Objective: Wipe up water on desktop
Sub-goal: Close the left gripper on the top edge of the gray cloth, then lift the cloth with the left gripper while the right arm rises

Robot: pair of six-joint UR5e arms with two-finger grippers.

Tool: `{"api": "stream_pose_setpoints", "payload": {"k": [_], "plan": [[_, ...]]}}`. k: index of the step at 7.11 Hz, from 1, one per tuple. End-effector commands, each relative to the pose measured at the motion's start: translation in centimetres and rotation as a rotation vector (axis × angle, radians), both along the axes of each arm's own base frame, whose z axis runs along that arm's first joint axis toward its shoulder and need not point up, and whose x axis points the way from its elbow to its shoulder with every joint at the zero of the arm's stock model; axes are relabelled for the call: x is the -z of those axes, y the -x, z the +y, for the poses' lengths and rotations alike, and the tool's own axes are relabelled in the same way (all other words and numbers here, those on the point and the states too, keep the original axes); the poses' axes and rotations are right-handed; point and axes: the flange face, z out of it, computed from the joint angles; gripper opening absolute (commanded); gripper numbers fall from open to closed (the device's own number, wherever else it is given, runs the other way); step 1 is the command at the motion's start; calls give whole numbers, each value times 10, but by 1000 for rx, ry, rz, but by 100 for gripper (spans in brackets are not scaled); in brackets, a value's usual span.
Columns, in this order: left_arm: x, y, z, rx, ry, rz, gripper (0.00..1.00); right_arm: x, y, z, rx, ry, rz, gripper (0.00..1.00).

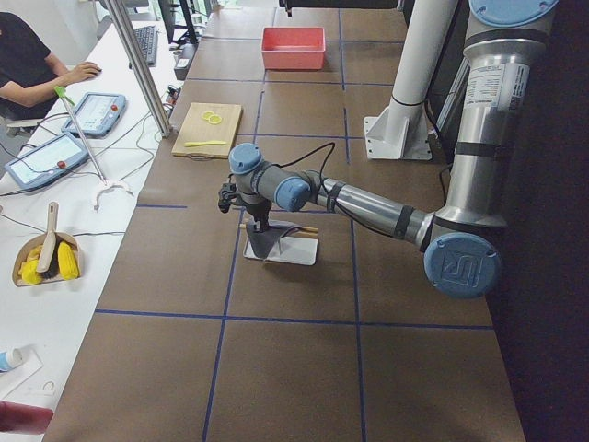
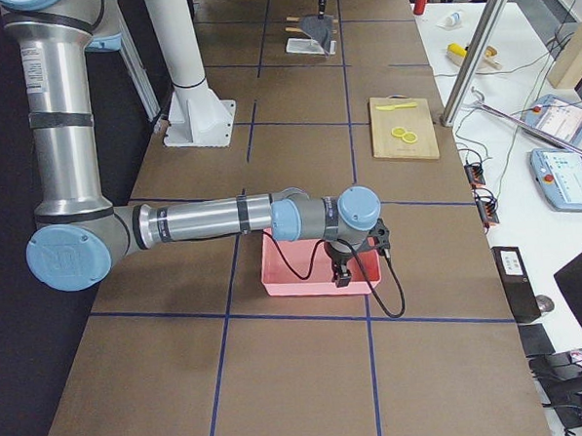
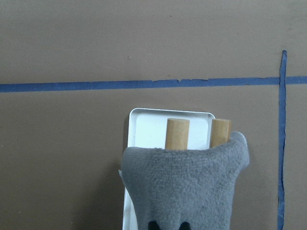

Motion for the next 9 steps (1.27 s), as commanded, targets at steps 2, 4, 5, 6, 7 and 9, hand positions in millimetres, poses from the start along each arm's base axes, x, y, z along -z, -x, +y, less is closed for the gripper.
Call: {"api": "stream_pose_setpoints", "payload": {"k": [2,4,5,6,7,9], "plan": [[33,11,7,21,-43,33,0,12,11,-2,17,-14,-32,100],[83,13,10,123,-2,82,0,39,30,-2,36,-41,-43,100],[123,7,2,179,16,118,0,69,53,-4,42,-72,-52,100],[170,-16,-9,223,48,165,0,89,78,-5,1,-109,-79,100],[204,-58,-7,209,86,195,0,109,113,-2,-48,-141,-111,100],[273,-135,0,226,176,243,0,159,187,12,-184,-241,-179,100]]}}
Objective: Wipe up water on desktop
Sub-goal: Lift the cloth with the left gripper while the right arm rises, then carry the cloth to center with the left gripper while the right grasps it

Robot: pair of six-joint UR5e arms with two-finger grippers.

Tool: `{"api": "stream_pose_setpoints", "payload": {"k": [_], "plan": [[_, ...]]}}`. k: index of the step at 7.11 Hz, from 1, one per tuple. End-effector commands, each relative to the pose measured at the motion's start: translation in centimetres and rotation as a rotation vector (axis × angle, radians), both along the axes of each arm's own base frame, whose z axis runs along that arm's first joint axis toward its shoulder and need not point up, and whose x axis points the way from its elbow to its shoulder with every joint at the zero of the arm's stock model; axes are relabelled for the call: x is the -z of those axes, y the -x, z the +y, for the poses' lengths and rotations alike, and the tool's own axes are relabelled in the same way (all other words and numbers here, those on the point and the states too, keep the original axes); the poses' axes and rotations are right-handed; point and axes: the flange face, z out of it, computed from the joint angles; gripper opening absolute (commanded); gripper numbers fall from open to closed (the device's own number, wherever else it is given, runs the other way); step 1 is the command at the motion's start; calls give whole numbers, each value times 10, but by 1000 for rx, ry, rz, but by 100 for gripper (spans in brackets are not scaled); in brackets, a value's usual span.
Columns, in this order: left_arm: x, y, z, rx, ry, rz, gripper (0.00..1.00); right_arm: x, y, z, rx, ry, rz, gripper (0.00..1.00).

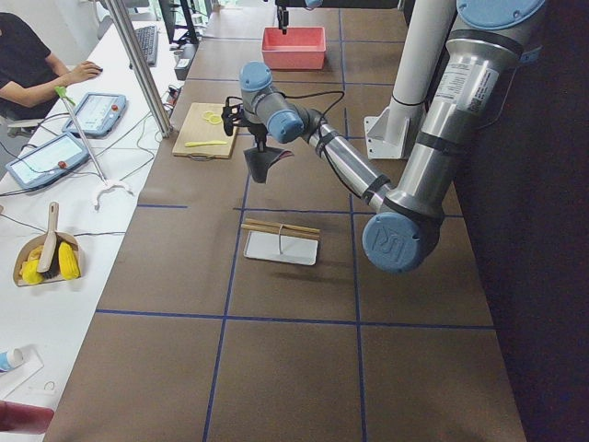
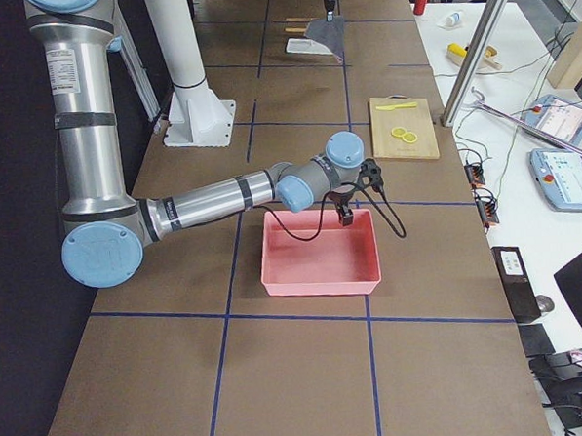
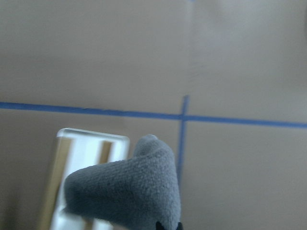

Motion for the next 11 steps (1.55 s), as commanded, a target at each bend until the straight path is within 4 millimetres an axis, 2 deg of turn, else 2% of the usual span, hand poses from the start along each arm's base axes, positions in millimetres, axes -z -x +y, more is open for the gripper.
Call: {"api": "stream_pose_setpoints", "payload": {"k": [1,2,3,4,5,6,7,8,10,11], "plan": [[67,-88,17,43,74,27,0,70,79,27,-105,-59,-102,100],[84,-128,33,89,136,26,0,108,115,47,-139,-121,-119,100],[111,-165,46,142,226,44,0,138,156,81,-164,-207,-122,100],[123,-192,63,150,277,52,0,167,194,104,-187,-225,-158,100],[140,-227,67,187,274,43,0,184,220,123,-198,-255,-164,100],[149,-257,67,196,283,27,0,198,233,140,-210,-278,-168,96],[158,-262,64,198,289,32,0,211,240,145,-207,-289,-189,92],[167,-262,66,204,300,46,0,226,251,151,-191,-299,-217,95],[189,-273,71,200,318,66,0,242,275,169,-203,-344,-224,97],[193,-274,71,203,324,71,1,249,285,178,-232,-379,-221,97]]}}
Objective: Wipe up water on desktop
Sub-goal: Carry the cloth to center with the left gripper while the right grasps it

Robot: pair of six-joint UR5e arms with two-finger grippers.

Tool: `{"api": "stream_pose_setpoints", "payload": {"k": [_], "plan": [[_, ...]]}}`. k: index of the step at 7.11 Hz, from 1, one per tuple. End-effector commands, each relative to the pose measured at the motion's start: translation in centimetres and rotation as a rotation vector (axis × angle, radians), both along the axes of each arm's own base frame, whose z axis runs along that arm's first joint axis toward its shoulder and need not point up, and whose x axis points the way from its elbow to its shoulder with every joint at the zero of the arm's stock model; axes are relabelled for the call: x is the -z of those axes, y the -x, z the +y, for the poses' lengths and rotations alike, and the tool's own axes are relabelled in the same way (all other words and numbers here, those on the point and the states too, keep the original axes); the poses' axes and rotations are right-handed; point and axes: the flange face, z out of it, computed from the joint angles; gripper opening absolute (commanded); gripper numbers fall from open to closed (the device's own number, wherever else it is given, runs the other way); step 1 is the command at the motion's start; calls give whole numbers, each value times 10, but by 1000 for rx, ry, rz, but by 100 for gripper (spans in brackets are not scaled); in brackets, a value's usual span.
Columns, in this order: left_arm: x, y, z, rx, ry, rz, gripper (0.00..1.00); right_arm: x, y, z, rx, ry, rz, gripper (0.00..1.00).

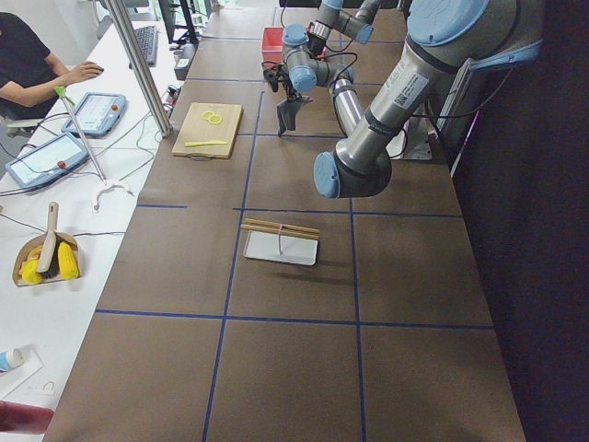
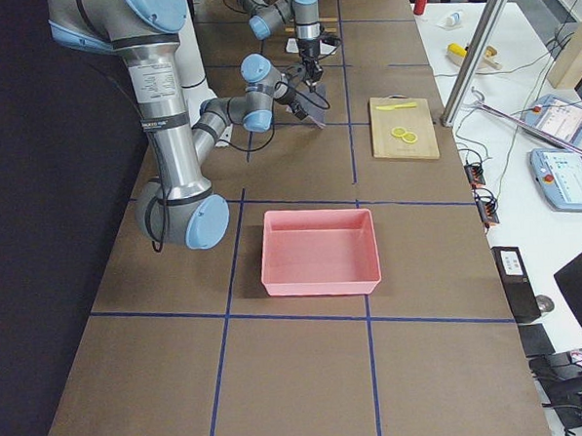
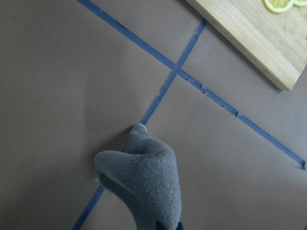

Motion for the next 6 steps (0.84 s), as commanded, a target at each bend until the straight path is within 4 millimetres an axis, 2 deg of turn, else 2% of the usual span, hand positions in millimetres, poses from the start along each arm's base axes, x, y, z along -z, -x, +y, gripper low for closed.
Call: {"api": "stream_pose_setpoints", "payload": {"k": [1,3,6], "plan": [[13,-2,1,5,9,15,1,18,18,14,-24,-53,2,97],[20,-4,11,1,22,30,1,24,25,11,-35,-102,62,97],[34,-6,21,1,42,56,1,21,35,19,-62,-113,80,95]]}}
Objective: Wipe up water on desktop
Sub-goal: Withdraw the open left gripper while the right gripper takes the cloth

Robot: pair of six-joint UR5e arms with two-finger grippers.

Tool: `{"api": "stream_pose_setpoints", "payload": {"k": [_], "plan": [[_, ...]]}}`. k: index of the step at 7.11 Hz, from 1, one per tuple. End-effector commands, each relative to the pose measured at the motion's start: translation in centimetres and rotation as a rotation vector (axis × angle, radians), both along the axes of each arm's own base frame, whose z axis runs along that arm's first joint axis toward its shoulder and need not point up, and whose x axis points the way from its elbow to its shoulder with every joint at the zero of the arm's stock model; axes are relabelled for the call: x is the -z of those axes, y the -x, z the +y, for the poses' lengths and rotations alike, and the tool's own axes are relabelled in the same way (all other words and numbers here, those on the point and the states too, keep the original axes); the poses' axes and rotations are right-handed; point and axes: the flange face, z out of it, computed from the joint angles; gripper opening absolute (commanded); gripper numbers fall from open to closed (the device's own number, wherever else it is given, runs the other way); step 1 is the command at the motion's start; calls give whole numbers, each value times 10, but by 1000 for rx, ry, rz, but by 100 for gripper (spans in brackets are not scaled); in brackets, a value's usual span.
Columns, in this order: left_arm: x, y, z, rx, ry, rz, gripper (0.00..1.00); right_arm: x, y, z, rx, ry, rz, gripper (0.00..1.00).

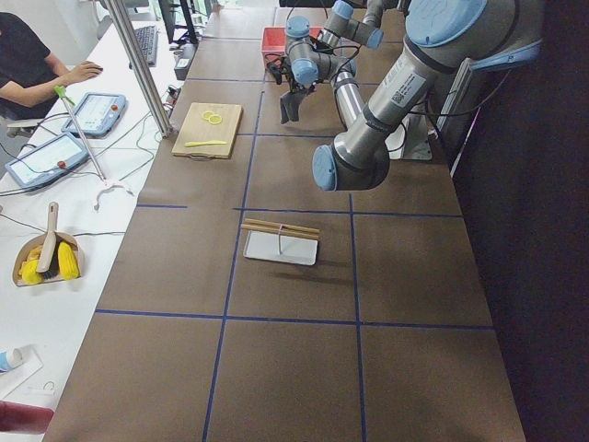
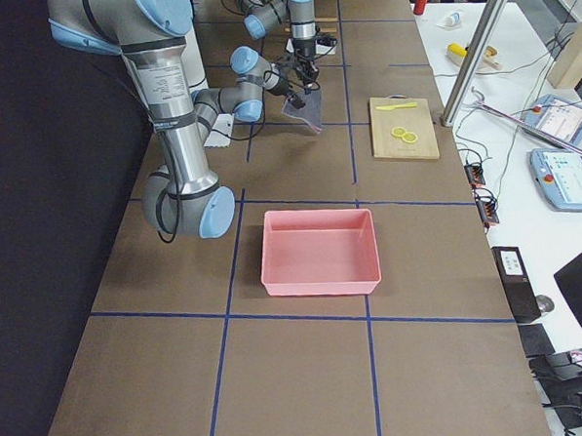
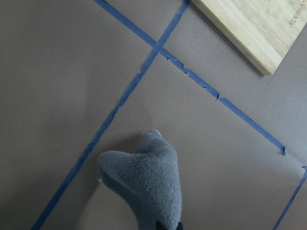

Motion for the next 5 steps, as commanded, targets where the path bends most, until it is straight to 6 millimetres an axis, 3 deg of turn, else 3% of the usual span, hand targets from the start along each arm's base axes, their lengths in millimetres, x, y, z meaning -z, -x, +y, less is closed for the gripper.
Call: {"api": "stream_pose_setpoints", "payload": {"k": [1,2,3,4,5], "plan": [[8,-5,9,-7,10,12,1,-1,6,5,1,-2,5,92],[9,-5,9,-7,10,13,1,-1,8,8,-18,-9,5,76],[9,-6,10,-9,10,13,1,-1,8,9,-27,-10,7,51],[10,-6,10,-9,9,15,1,-2,7,8,-31,-9,8,33],[10,-5,11,-11,7,16,6,-3,6,8,-35,-8,9,17]]}}
